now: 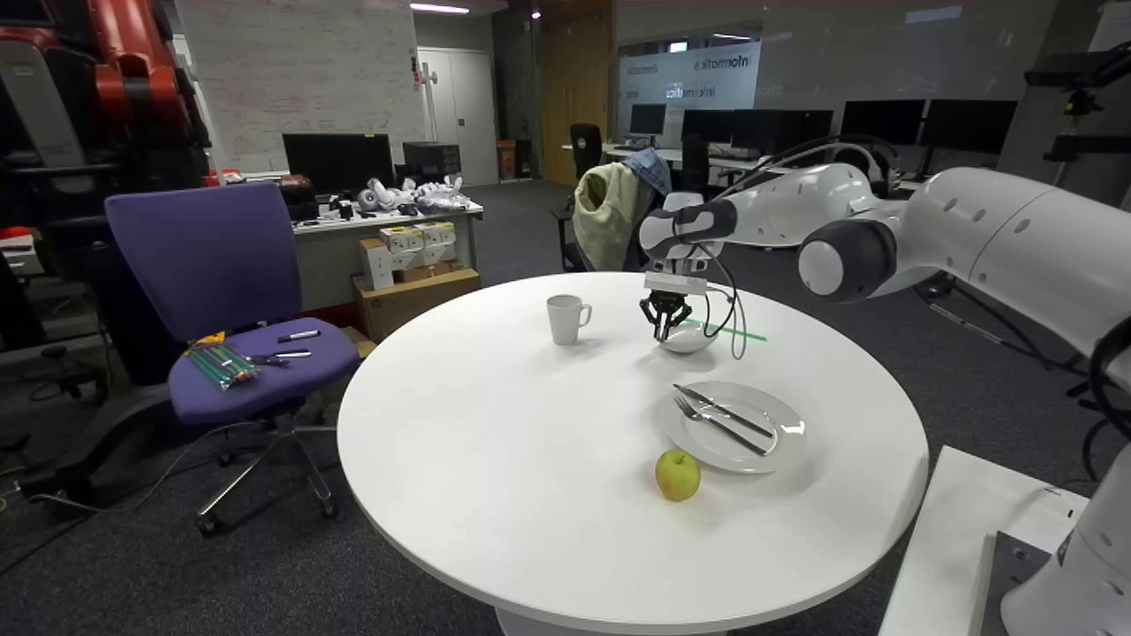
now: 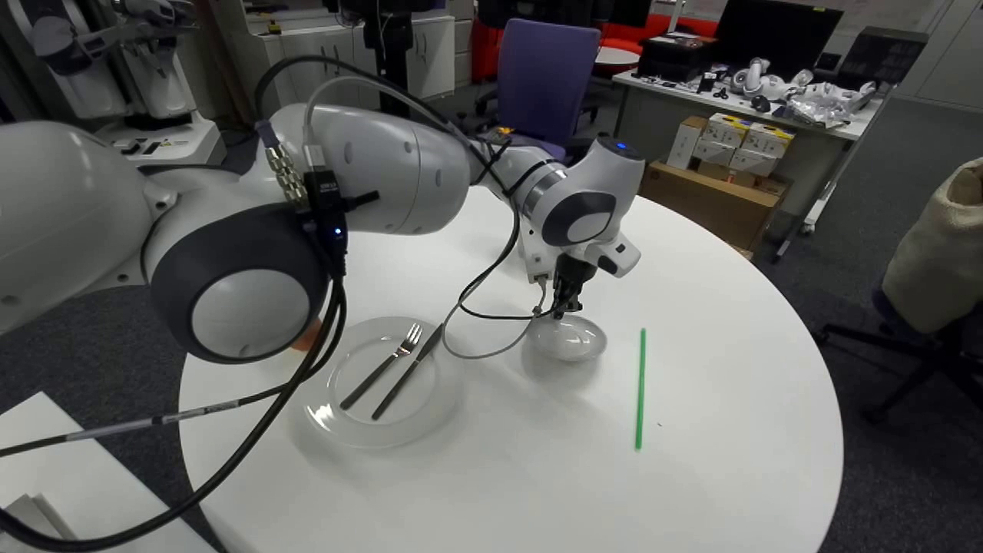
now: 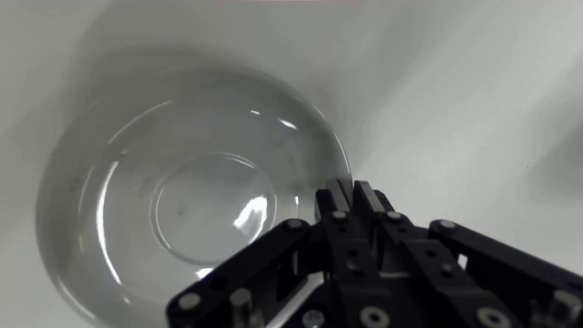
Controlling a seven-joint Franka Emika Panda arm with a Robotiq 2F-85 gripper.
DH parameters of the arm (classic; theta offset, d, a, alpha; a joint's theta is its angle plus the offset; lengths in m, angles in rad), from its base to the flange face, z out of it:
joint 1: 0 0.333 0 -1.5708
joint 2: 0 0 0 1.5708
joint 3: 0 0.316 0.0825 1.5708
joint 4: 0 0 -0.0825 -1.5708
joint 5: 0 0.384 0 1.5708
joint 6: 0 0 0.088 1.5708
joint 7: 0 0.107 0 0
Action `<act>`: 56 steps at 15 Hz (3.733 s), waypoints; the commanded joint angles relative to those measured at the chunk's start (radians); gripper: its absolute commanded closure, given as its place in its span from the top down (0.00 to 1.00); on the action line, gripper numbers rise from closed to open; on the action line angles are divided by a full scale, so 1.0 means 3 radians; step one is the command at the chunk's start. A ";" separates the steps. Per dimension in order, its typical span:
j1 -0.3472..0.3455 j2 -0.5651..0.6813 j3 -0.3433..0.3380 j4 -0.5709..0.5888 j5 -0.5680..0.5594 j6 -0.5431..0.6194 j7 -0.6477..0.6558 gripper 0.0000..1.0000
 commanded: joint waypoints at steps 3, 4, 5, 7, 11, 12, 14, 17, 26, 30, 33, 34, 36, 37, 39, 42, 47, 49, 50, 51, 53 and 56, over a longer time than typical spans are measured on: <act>-0.0098 -0.0136 0.0041 -0.0432 0.0071 0.0237 -0.0140 0.03; -0.0111 -0.0155 0.0045 -0.0455 0.0077 0.0271 -0.0150 0.03; -0.0116 -0.0185 0.0045 -0.0503 0.0078 0.0307 -0.0149 0.03; -0.0126 -0.0220 0.0045 -0.0573 0.0083 0.0369 -0.0150 0.03; -0.0123 -0.0380 0.0058 -0.0852 0.0083 0.0557 -0.0203 0.03; -0.0116 -0.0445 0.0061 -0.0960 0.0082 0.0635 -0.0236 0.03; -0.0109 -0.0592 0.0082 -0.1215 0.0085 0.0827 -0.0326 0.03; -0.0107 -0.0799 0.0120 -0.1575 0.0084 0.1137 -0.0455 0.03; -0.0144 -0.1411 0.0244 -0.2705 0.0092 0.1821 -0.0667 0.03; -0.0090 -0.1608 0.0170 -0.3087 0.0262 0.1978 -0.0793 0.03; -0.0086 -0.1695 0.0174 -0.3249 0.0381 0.1976 -0.0929 0.03; -0.0079 -0.1715 0.0170 -0.3295 0.0408 0.1975 -0.0967 0.03; -0.0068 -0.1743 0.0160 -0.3355 0.0432 0.1955 -0.1007 0.03; -0.0054 -0.1751 0.0149 -0.3375 0.0428 0.1940 -0.1008 0.03; -0.0031 -0.1765 0.0134 -0.3418 0.0412 0.1923 -0.1018 0.03; -0.0004 -0.1753 0.0109 -0.3429 0.0396 0.1890 -0.1015 0.03; 0.0031 -0.1727 0.0051 -0.3434 0.0366 0.1886 -0.0988 0.03; 0.0034 -0.1713 0.0041 -0.3427 0.0354 0.1859 -0.0998 0.03; 0.0036 -0.1705 0.0035 -0.3424 0.0347 0.1849 -0.0996 0.03; 0.0033 -0.1702 0.0033 -0.3424 0.0344 0.1841 -0.1001 0.03; 0.0024 -0.1701 0.0025 -0.3425 0.0343 0.1825 -0.1004 0.03; 0.0005 -0.1731 0.0008 -0.3445 0.0333 0.1735 -0.1016 0.03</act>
